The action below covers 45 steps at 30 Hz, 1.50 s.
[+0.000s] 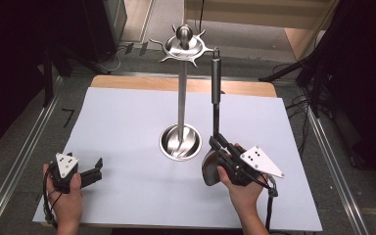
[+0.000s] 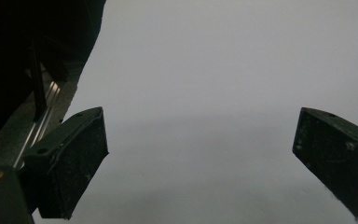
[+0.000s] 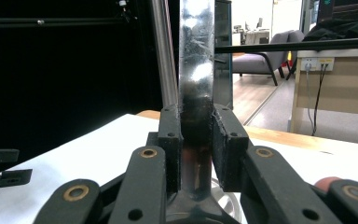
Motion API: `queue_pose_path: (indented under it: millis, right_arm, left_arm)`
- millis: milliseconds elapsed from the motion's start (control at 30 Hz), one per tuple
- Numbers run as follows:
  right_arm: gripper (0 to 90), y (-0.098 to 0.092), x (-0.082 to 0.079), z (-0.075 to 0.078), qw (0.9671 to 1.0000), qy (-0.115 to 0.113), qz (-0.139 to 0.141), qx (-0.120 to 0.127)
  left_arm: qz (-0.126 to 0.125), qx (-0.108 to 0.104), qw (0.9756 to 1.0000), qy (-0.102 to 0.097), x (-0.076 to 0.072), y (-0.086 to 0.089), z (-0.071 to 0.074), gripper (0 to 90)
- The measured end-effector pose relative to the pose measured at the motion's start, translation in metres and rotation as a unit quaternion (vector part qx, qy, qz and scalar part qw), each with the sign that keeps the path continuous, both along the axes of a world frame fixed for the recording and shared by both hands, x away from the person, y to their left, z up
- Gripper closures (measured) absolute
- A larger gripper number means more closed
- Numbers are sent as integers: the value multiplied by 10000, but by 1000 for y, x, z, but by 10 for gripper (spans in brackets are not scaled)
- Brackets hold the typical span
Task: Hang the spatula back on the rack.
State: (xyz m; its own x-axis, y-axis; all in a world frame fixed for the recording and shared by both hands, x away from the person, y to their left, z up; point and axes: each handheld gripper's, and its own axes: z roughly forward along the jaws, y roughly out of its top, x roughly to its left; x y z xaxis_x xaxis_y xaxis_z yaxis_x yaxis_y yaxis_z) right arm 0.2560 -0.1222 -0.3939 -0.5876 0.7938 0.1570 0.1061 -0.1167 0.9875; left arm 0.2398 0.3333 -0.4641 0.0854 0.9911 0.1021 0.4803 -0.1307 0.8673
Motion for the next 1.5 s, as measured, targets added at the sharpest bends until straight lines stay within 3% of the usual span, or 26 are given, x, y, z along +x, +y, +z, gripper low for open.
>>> queue_pose_path:
  millis: [333, 800, 900, 1267, 1500]
  right_arm:
    - [765, 0, 12, -3, 9997, 74, 209, -53]
    - [761, 7, 37, -5, 9992, 38, 65, -403]
    - [758, 10, 41, -5, 9992, 84, 22, -387]
    - [756, 8, 48, -4, 9989, 281, 18, -368]
    - [667, 5, 46, -4, 9984, 365, -54, -431]
  left_arm:
    - [1, 32, 10000, -6, 0, 0, 0, 38]
    - [-14, 40, 10000, 33, 1, -1, 0, 38]
    - [4, 24, 10000, 7, 0, 0, 0, 38]
    - [-9, 6, 10000, 19, 1, 0, 0, 38]
    - [-5, 9, 10000, 21, 0, 0, 0, 38]
